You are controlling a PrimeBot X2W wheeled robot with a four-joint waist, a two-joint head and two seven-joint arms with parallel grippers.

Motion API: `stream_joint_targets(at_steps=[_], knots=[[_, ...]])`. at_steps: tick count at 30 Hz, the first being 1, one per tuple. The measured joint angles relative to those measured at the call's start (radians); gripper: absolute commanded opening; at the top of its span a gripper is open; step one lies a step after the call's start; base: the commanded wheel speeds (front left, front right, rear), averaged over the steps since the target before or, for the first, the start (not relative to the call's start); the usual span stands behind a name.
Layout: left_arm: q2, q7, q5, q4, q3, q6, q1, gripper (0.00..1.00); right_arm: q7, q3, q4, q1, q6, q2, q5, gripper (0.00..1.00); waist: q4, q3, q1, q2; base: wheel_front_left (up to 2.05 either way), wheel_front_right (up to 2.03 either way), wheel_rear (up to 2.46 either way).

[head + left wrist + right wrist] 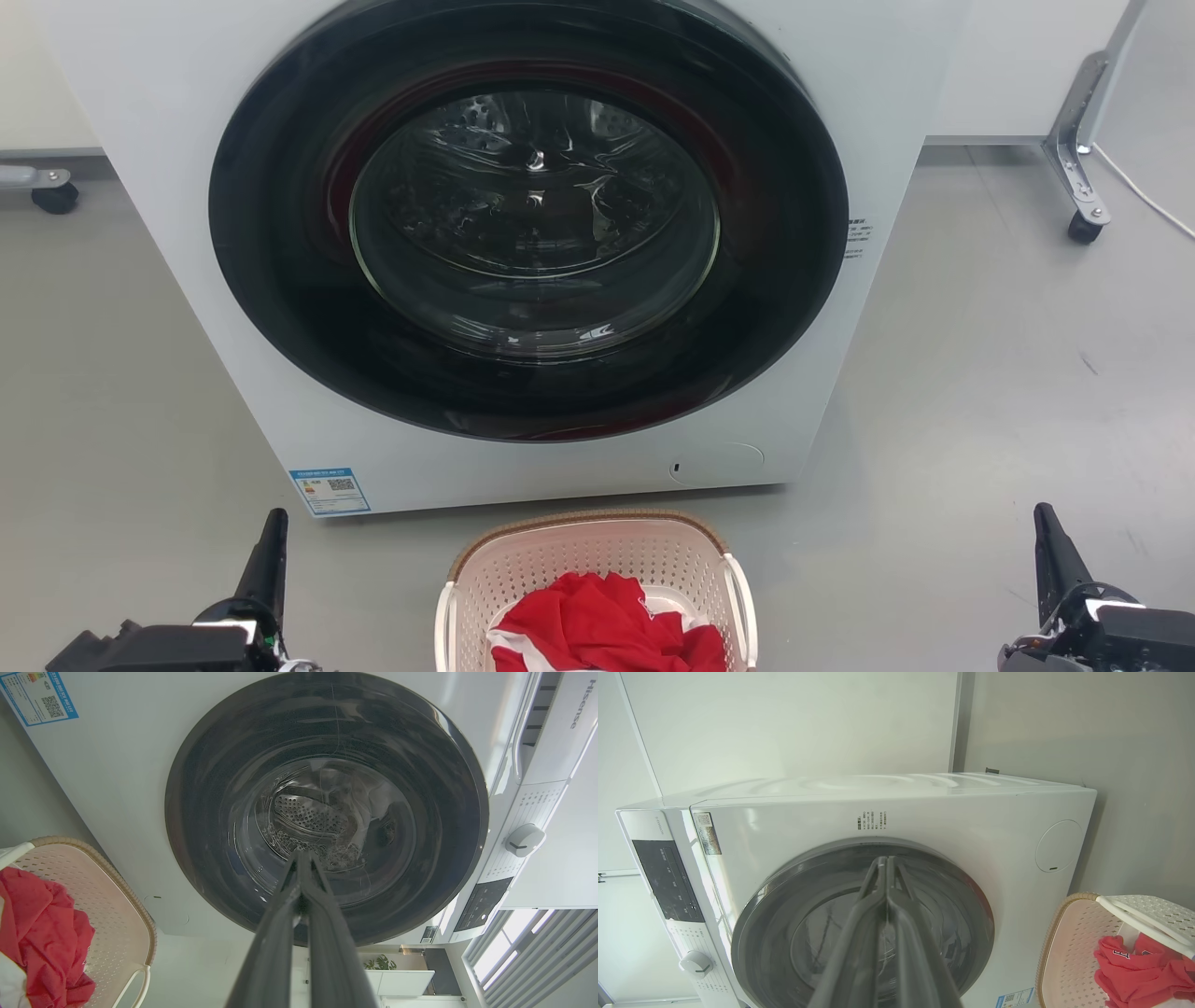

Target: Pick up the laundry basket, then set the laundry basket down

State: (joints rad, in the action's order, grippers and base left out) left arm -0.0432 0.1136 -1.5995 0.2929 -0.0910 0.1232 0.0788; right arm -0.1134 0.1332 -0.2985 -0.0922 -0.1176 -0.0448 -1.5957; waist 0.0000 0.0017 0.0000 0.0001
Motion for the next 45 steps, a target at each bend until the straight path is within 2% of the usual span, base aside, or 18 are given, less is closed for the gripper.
stream_joint_targets(at_steps=[45], knots=[[0.0, 0.0, -0.001, 0.001, 0.0, 0.0, 0.0, 0.0, 0.0, 0.0, 0.0, 0.0, 0.0, 0.0, -0.001, 0.0, 0.0, 0.0, 0.0, 0.0, 0.0, 0.0, 0.0]])
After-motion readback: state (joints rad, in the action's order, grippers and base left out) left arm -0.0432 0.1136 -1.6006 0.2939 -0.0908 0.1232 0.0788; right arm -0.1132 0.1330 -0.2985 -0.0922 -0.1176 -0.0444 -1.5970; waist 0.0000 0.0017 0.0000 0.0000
